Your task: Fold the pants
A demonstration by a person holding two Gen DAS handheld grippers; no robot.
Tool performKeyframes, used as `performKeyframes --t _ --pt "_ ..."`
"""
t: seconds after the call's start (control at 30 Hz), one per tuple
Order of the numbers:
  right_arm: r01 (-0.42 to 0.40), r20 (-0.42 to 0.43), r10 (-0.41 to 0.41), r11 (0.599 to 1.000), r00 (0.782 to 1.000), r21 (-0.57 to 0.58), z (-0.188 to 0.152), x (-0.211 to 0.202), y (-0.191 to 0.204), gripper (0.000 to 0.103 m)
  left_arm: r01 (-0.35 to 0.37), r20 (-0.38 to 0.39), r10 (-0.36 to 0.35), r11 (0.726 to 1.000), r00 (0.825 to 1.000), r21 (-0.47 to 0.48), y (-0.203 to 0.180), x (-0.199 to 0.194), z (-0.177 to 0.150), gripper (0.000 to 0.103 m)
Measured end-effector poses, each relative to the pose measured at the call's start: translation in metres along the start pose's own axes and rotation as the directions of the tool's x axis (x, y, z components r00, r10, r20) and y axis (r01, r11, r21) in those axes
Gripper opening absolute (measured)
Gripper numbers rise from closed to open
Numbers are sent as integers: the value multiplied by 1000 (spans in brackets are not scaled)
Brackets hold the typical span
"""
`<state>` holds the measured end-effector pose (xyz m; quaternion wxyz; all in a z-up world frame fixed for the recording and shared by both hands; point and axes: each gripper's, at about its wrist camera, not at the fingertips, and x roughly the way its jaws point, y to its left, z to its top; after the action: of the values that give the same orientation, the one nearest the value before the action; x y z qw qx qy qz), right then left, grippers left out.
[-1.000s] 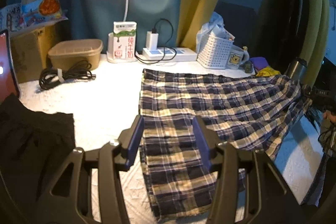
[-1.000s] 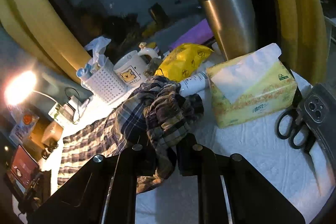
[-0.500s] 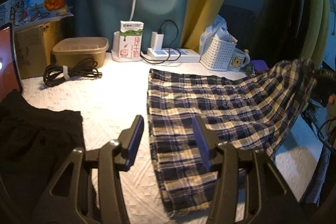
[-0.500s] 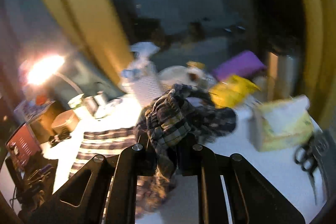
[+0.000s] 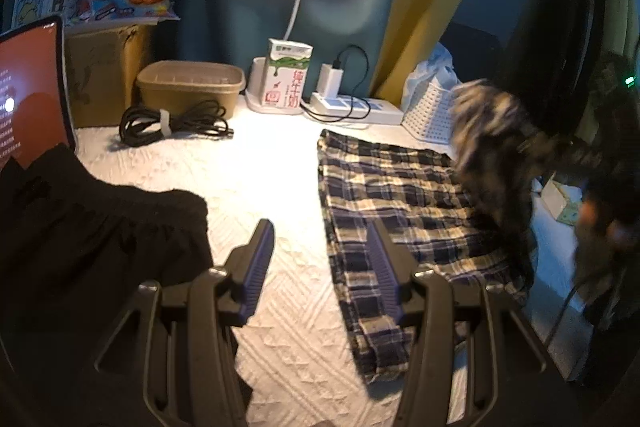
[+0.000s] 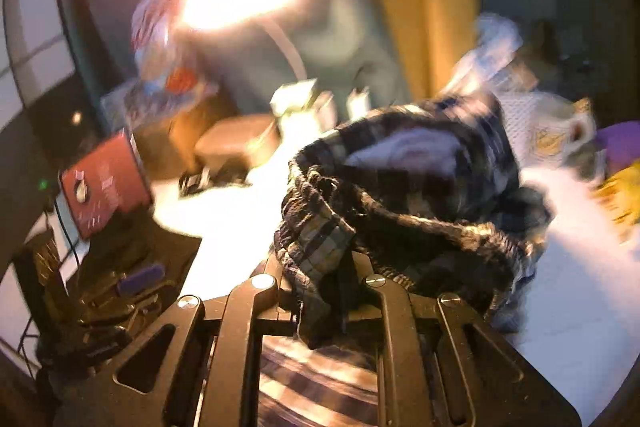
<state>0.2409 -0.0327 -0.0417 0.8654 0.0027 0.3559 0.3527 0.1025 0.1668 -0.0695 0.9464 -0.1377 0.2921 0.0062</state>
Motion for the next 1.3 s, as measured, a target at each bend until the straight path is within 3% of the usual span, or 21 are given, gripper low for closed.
performKeyframes --t 0.2,0.43,0.6,0.77,1.0,1.3 --pt "-36 -141 32 999 990 -30 -30 52 27 15 -15 -4 14 1000 1000 -21 10 -3 -3 50" --pt "-39 -155 28 997 987 -71 -44 55 37 19 -24 -20 24 1000 1000 -18 7 1 -1 50" --pt "-117 -198 96 989 975 -94 -51 50 36 54 -23 -18 24 999 1000 25 -7 2 9 50" --pt "-119 -135 102 984 986 -129 -45 15 22 60 -18 -26 21 995 999 96 -27 7 22 50" --pt "10 12 -8 992 1000 -124 -18 -34 -39 60 66 -64 -53 972 997 225 -74 29 41 50" --pt "75 116 -68 995 991 -64 -10 -48 -112 60 223 -132 -185 886 974 407 -153 46 41 50"
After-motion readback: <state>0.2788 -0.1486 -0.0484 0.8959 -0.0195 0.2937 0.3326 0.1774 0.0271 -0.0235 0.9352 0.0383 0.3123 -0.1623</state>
